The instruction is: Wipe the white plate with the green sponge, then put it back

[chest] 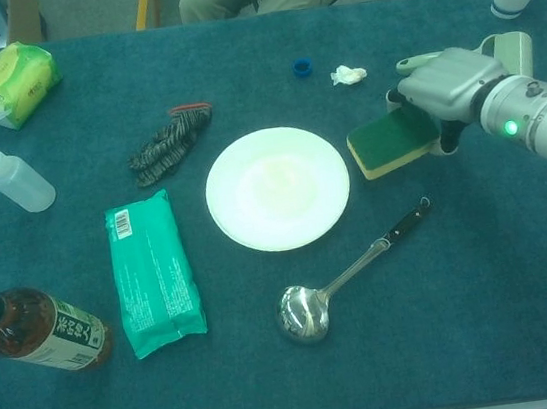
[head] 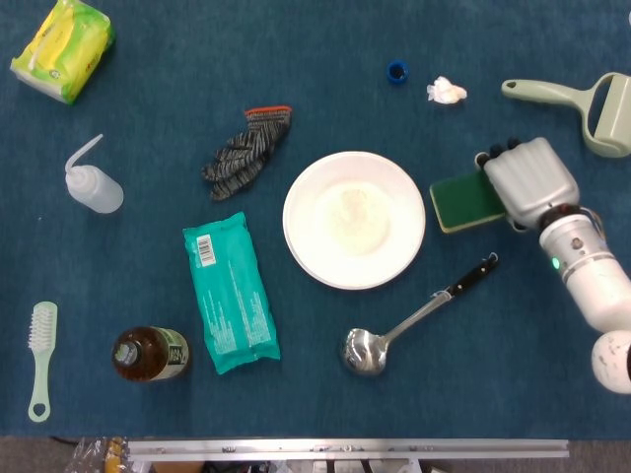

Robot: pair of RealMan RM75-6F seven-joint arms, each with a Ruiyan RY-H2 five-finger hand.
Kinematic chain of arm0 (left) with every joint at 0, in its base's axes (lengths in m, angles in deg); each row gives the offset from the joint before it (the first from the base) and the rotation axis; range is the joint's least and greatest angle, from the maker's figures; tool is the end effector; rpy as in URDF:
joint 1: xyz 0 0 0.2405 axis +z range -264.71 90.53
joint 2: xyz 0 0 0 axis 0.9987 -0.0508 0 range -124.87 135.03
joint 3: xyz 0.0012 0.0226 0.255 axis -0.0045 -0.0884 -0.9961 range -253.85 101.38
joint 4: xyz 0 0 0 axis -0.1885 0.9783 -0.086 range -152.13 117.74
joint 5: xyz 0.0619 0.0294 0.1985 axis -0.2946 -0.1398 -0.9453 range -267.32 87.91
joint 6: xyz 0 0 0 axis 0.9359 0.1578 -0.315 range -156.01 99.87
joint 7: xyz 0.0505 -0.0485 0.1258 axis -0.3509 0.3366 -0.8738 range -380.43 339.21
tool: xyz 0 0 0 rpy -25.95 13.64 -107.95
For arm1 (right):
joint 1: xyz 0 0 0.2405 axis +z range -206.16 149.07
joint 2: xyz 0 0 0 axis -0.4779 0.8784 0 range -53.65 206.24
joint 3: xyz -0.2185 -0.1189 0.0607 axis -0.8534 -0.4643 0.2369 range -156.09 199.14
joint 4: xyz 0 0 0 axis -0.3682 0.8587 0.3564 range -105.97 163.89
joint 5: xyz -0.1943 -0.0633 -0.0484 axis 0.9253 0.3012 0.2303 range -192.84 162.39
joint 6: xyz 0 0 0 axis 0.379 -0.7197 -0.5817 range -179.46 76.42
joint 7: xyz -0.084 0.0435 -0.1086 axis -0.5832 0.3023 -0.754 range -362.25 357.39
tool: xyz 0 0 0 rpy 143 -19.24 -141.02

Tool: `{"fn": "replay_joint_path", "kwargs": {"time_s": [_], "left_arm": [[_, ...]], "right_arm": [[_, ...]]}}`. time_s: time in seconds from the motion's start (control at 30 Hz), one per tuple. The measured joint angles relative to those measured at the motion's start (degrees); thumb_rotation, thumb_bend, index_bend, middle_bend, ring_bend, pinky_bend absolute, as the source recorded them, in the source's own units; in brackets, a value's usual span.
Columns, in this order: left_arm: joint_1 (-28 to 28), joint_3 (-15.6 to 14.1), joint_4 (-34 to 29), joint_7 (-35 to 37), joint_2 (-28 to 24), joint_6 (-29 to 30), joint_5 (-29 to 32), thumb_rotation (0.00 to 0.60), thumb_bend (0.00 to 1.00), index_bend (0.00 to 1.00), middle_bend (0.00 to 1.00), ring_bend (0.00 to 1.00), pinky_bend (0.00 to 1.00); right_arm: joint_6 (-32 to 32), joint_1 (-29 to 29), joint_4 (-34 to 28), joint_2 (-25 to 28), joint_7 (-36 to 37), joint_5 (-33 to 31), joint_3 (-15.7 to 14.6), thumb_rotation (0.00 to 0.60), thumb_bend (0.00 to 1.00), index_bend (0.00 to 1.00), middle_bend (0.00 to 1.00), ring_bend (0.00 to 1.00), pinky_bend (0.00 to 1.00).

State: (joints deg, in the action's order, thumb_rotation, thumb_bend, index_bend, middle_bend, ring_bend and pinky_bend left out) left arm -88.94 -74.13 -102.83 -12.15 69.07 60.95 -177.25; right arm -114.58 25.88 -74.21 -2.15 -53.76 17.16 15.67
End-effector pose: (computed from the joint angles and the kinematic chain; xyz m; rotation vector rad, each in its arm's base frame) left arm -0.3354 0.1624 0.1775 -1.3334 -0.8998 -0.9401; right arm -0.1736 -0.3093 0.0083 1.9961 -0.7405 0.2824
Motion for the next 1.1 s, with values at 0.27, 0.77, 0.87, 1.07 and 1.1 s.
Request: {"fn": "replay_joint_path", "kwargs": {"time_s": [0.27, 0.77, 0.87, 1.07, 1.1], "left_arm": [[-0.2, 0.0, -0.3, -0.4, -0.1, -0.3, 0.1, 0.6, 0.47, 0.17, 0.16, 0.09, 0.13], [-1.6, 1.0, -0.6, -2.5, 0.8, -1.9, 1.3, 0.6, 0.47, 0.19, 0.16, 0.09, 0.13], [-1.9, 1.0, -1.3, -3.5, 0.8, -2.0, 0.9, 0.6, 0.47, 0.19, 0.16, 0.09, 0.13], [-1.9, 1.0, -4.2, -7.0, 0.8, -1.2, 0.3, 0.6, 0.47, 0.19, 0.16, 0.09, 0.13], [-1.9, 1.0, -4.8, -7.8, 0.8, -1.0, 0.2, 0.6, 0.47, 0.19, 0.16, 0.09, 0.13]], "right_arm": [[1.5, -2.5, 1.4, 0.7, 5.0, 3.3, 0.4, 0.6, 0.07, 0.01, 0.14, 0.12, 0.47], [-11.7, -15.4, 2.0, 6.0, 19.6, 15.5, 1.5, 0.6, 0.1, 0.01, 0.14, 0.11, 0.46], [-15.7, -18.9, 2.3, 6.8, 23.7, 20.6, 1.3, 0.6, 0.1, 0.03, 0.14, 0.11, 0.46], [-25.0, -27.4, 1.3, 9.7, 29.3, 29.8, 0.2, 0.6, 0.1, 0.04, 0.15, 0.11, 0.46], [-26.3, -28.7, 0.8, 10.2, 29.7, 30.7, 0.0, 0.6, 0.1, 0.04, 0.15, 0.11, 0.46]]}}
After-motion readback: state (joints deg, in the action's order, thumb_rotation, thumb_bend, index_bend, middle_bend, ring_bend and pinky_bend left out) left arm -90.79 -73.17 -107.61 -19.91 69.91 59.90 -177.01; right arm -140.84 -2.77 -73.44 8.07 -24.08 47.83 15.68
